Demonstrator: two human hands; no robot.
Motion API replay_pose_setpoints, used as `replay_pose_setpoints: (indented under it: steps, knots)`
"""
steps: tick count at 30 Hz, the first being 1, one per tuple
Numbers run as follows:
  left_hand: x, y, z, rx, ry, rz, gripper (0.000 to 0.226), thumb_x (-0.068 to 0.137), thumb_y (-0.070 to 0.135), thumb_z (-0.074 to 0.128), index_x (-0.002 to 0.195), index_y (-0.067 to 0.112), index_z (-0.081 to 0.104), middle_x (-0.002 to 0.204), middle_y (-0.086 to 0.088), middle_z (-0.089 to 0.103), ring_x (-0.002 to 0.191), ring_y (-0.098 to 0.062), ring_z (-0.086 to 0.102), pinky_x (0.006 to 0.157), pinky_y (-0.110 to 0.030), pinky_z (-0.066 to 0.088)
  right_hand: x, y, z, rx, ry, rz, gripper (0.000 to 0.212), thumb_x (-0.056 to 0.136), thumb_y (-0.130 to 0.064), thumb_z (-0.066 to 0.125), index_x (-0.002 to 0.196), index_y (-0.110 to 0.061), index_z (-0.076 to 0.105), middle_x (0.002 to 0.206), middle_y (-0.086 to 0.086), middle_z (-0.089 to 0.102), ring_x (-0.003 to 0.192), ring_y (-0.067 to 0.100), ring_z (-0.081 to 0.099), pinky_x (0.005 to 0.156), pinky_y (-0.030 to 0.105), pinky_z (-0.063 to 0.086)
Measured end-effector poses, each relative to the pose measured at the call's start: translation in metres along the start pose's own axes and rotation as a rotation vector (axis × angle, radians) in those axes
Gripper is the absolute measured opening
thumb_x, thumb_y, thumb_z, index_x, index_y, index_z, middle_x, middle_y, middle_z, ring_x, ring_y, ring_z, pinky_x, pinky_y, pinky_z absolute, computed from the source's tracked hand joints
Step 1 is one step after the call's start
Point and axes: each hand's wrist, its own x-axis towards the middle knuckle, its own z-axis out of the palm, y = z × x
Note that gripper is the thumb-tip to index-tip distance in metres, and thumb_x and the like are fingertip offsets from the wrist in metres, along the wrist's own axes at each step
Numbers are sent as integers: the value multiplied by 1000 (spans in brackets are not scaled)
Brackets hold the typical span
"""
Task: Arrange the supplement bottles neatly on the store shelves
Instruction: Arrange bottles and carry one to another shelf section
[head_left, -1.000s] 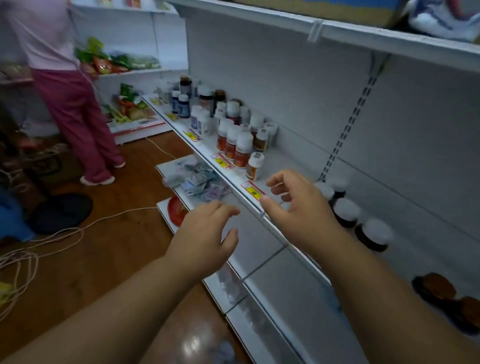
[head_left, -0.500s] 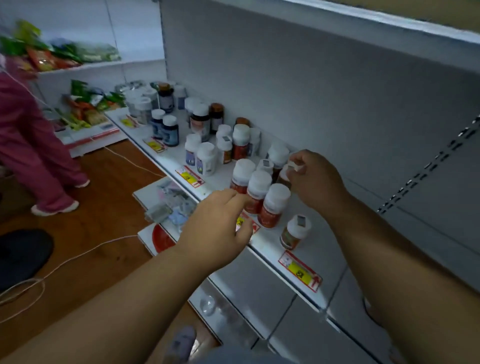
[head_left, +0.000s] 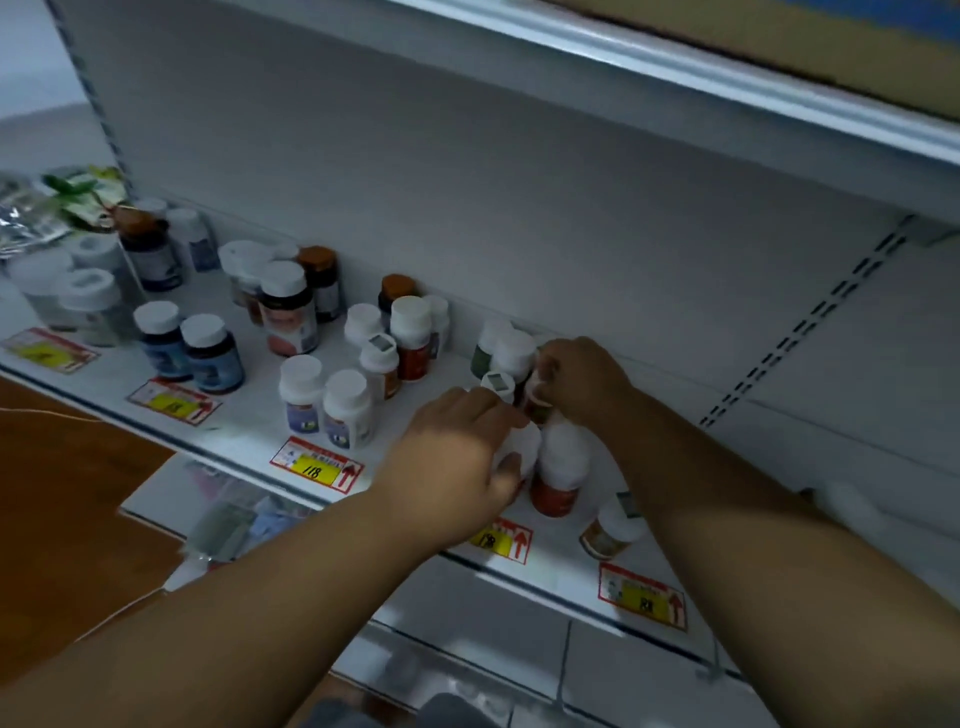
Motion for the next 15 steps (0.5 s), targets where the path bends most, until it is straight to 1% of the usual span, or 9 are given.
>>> replay_pose_setpoints:
  steps: [2,4,7,9,11,13,15]
  knots:
    - [2,-5,2,8,-5,49,32,78,19,68,107,6,69,100,-12,65,88,-34,58,75,-39,48,0,-1,3,23,21,18,35,70,-14,75,63,-29,44,88,6,49,80,23,52,62,26,29]
    - [3,-9,2,20,-19,76,31,78,20,67,106,6,69,99,-12,65,88,-34,58,75,-40,47,-1,-1,6,19,18,30,33,72,-14,73,64,-26,43,84,4,52,83,24,53,62,27,28]
    - [2,-12,3,16,-39,103,32,78,21,66,106,8,69,99,-10,65,89,-33,58,76,-40,47,-6,1,7,21,27,44,21,76,-14,71,76,-16,50,81,3,52,85,26,56,61,28,25]
    - [1,-10,2,14,-49,128,31,77,21,67,106,9,69,99,-9,65,89,-32,58,76,-38,47,-11,5,2,77,65,78,21,78,-19,71,88,-13,53,81,0,52,82,24,55,61,29,27]
    - [2,-8,0,11,-44,160,31,76,20,68,106,11,69,98,-7,64,88,-31,58,77,-35,45,-20,9,-11,162,166,127,31,80,-27,70,104,-14,54,87,-1,54,81,20,53,64,27,32]
    - [3,-3,-1,-3,-36,189,33,74,19,68,107,12,69,100,-5,64,90,-29,58,79,-34,44,-34,15,-28,223,298,187,39,83,-36,67,115,-17,54,98,-2,55,86,17,53,71,25,36]
    - [6,4,1,-35,-34,226,35,75,19,65,109,14,69,103,-4,65,94,-27,58,83,-33,43,-54,25,-44,243,396,206,34,86,-40,62,113,-19,58,104,-1,57,88,15,55,74,25,38]
